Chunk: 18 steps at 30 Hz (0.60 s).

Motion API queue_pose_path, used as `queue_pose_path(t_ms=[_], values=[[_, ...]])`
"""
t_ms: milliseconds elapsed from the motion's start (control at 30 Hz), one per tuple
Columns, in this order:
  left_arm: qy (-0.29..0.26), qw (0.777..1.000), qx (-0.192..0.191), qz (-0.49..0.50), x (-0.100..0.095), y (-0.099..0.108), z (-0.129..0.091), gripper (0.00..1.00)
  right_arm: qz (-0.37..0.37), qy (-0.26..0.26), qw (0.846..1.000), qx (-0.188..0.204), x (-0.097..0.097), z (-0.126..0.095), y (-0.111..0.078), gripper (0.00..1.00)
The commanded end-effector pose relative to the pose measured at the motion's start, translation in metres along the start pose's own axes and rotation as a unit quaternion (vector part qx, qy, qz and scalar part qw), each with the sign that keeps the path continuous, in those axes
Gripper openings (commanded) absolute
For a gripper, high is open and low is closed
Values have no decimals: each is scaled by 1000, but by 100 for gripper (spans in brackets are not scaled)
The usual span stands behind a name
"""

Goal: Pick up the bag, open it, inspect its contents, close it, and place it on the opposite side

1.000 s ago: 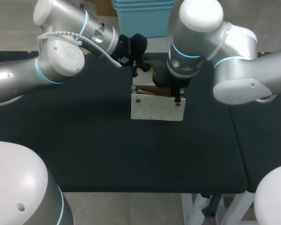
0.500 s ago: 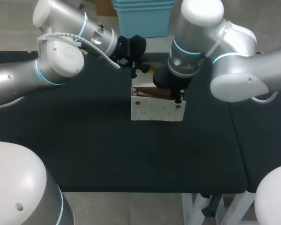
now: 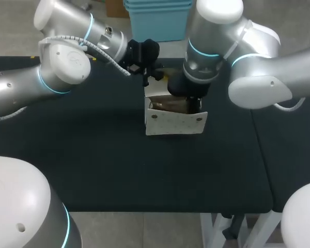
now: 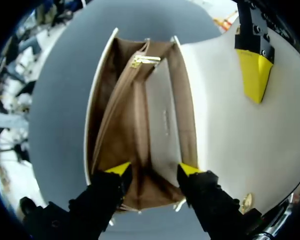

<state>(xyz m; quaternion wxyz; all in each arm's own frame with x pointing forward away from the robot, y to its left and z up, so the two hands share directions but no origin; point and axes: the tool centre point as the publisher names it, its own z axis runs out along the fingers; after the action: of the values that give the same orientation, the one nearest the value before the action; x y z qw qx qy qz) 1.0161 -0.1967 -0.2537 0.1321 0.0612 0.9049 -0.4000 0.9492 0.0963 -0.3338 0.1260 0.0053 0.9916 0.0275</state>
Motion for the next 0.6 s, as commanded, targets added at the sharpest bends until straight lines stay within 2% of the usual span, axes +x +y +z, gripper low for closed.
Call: queue_pose_path(t_ms=[33, 600], values=[[2, 1000, 3, 2, 1, -2, 2, 0, -2, 5, 1000, 4, -2, 10, 3, 100], [6, 1000, 4, 5, 1, -2, 3, 0, -2, 4, 1000, 4, -3, 10, 4, 100]])
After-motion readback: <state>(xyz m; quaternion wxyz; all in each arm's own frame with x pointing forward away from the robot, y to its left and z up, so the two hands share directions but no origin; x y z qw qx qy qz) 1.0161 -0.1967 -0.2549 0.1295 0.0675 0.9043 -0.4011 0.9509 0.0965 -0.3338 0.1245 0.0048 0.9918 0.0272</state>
